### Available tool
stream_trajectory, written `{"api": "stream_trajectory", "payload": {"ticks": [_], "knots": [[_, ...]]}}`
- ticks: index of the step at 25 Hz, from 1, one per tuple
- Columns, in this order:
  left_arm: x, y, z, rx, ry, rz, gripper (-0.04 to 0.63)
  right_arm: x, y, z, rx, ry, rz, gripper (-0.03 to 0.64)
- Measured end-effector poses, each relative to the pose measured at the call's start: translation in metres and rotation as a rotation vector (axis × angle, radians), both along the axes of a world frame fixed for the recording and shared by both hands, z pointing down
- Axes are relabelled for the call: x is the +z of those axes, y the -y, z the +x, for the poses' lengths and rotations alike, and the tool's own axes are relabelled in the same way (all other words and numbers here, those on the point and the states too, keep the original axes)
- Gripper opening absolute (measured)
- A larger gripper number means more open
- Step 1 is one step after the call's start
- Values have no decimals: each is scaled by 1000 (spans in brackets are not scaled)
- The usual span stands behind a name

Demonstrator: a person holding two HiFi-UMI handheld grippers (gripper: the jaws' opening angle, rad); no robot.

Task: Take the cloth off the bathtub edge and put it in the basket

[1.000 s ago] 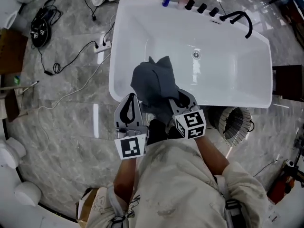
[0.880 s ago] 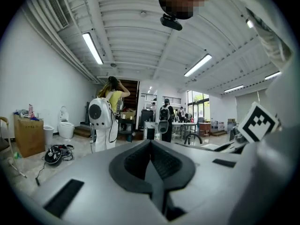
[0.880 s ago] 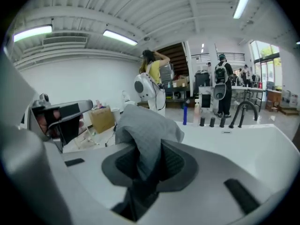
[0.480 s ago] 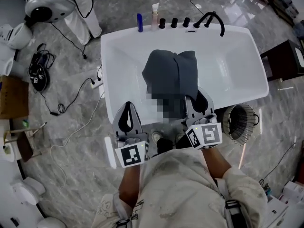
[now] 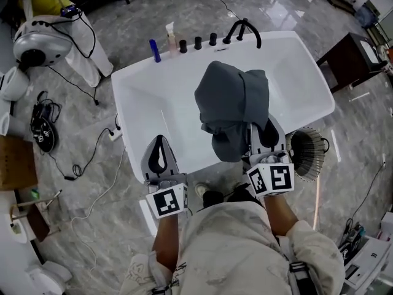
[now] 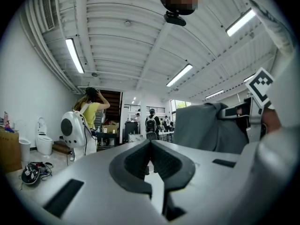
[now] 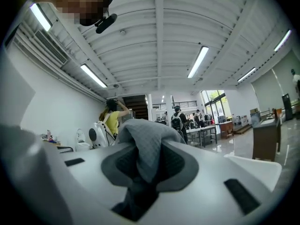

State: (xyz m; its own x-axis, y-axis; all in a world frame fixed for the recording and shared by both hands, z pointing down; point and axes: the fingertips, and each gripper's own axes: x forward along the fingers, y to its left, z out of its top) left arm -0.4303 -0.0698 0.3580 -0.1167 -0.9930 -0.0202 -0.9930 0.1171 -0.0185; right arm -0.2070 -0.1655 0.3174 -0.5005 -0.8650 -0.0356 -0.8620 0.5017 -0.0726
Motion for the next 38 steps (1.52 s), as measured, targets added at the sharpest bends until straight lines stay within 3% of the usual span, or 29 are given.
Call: {"api": "stream_trajectory", "payload": {"ticks": [7,15,28,38], "knots": [[-20,19,52,76,11,22,5,-7,5,62,84,36,-4,69],[-33,34,147,173,16,32,5,-11,-1,156,156,64,0,69],[-38,71,338,376,29,27,5,-5,-6,338,309,81,-5,69],[-38,74,498,544,12,31,5,-5,-43,499,467,96,17,69]]}}
